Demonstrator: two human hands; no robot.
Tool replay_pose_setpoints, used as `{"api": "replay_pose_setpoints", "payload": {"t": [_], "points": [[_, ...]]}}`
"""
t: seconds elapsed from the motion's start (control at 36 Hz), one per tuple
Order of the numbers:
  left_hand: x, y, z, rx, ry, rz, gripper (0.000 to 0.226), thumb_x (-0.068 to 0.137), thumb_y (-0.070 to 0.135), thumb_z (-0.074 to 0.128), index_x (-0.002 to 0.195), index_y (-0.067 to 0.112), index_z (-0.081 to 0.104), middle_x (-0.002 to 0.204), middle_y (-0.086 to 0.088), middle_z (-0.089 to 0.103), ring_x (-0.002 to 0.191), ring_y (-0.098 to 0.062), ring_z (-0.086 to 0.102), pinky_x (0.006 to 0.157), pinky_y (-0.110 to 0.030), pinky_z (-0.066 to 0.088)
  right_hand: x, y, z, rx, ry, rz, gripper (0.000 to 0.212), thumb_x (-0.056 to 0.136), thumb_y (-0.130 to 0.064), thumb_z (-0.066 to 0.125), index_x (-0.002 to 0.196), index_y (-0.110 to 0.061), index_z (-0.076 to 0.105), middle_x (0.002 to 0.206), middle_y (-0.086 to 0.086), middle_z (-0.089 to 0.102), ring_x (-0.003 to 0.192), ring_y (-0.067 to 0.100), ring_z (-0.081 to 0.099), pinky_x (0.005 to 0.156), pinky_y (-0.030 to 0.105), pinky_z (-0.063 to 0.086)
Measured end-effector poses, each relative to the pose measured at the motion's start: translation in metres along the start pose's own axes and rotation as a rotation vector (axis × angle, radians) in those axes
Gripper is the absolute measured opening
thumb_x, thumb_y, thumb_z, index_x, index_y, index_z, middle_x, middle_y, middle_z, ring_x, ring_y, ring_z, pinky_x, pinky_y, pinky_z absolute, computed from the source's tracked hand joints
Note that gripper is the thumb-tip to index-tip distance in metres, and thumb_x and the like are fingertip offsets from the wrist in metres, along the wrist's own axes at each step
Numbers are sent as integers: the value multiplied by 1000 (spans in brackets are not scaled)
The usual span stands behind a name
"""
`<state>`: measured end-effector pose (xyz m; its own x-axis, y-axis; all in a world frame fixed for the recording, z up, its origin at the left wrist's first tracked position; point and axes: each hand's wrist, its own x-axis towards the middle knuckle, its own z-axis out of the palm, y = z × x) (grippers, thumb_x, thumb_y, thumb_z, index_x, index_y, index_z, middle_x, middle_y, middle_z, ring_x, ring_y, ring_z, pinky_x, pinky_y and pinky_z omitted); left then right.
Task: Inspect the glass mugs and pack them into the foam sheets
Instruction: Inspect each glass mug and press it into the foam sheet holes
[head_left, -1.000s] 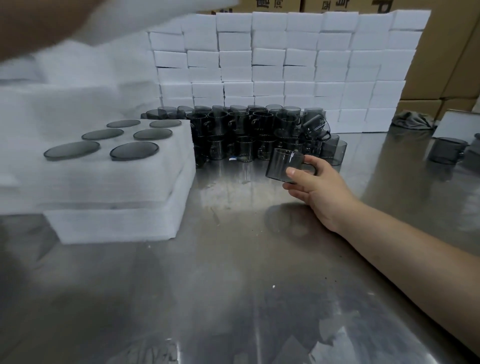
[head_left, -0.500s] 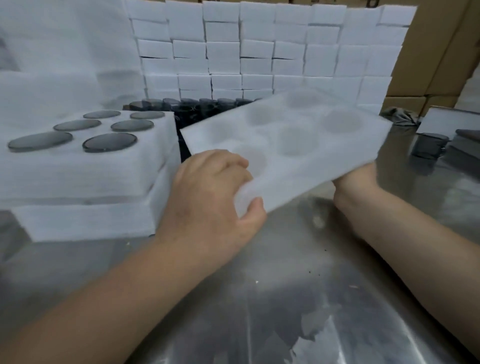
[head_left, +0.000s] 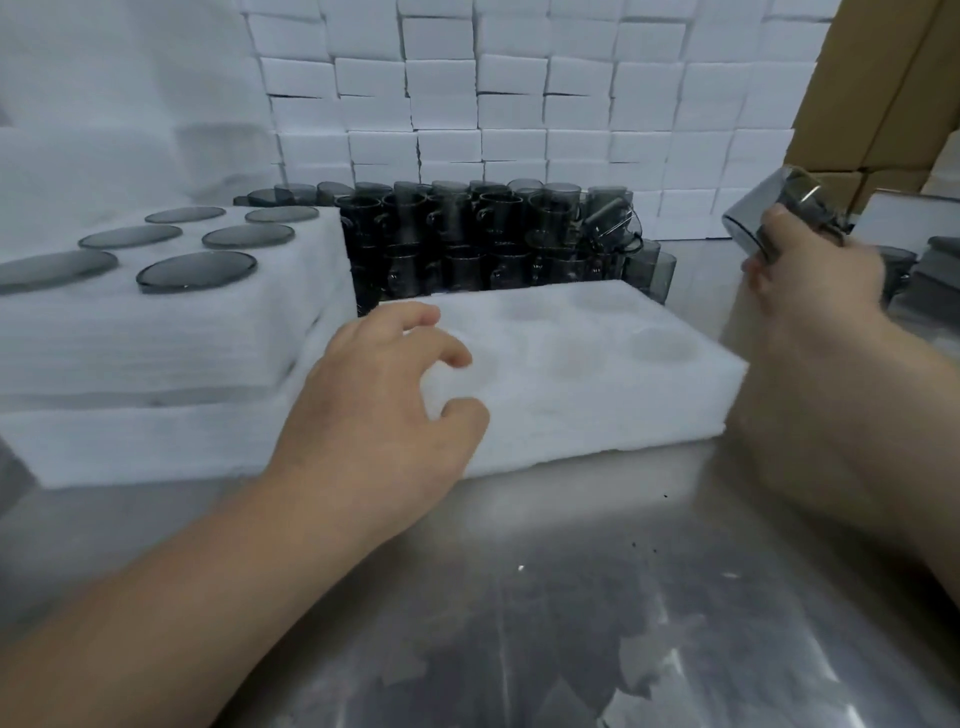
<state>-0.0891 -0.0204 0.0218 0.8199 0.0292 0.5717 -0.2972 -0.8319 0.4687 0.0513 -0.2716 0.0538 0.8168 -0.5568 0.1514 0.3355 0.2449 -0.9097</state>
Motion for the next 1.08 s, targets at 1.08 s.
{"api": "replay_pose_setpoints", "payload": {"t": [1.08], "points": [[-1,5,-5,-622,-23,130,68,67,41,52,129,39,25,131,19,45,129,-1,37,108,-34,32,-143,-4,19,-231,-984,-291,53,58,-31,76,104,-39,51,98,-11,70,83,17,68,76,28,55]]}}
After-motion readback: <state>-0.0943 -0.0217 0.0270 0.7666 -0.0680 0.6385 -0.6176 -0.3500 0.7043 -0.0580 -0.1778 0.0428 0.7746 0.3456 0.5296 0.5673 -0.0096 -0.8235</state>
